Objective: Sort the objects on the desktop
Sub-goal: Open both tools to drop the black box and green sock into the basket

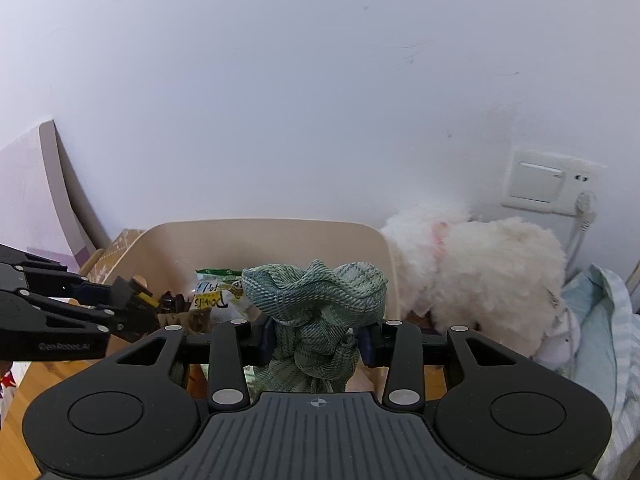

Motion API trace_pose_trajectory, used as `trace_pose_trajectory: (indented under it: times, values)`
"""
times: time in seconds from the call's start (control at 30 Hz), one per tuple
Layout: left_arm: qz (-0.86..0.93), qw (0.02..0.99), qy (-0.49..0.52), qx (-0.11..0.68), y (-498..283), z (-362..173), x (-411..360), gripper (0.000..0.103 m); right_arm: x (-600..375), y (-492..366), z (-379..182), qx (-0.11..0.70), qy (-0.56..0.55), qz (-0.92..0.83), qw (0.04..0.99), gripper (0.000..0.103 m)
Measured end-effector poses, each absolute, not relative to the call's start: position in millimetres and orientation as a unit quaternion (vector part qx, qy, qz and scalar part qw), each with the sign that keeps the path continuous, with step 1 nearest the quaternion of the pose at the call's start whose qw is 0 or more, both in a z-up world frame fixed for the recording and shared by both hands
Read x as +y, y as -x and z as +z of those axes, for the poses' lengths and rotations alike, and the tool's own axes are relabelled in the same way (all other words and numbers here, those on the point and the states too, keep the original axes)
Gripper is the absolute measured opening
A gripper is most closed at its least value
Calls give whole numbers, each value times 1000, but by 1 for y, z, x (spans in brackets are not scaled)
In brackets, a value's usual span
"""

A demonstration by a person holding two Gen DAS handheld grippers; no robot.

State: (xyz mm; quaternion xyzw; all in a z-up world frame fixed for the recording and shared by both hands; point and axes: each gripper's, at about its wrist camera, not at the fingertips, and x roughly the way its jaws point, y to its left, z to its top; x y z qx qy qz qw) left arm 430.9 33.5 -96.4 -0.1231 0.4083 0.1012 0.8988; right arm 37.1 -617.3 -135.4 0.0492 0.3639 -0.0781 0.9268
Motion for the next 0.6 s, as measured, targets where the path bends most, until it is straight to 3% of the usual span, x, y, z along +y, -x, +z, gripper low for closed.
trace_pose_trajectory:
  times: [0.2,0.37,0.47,0.53,0.6]
  values:
    - [126,889,140,418,-445,-111,35,32,-616,-59,-159,397,-67,-77,912,40]
    - [161,873,130,443,-454,-123,35,32,-612,-69,-177,427,-74,-84,897,58]
    - [169,868,129,449,-453,-127,34,33,-611,-69,-183,439,-85,-82,891,62]
    - [161,870,131,448,-452,-128,33,39,-612,-68,-183,441,-83,-83,890,71]
    - [156,871,133,447,-451,-127,30,60,-613,-65,-181,436,-79,-88,892,82]
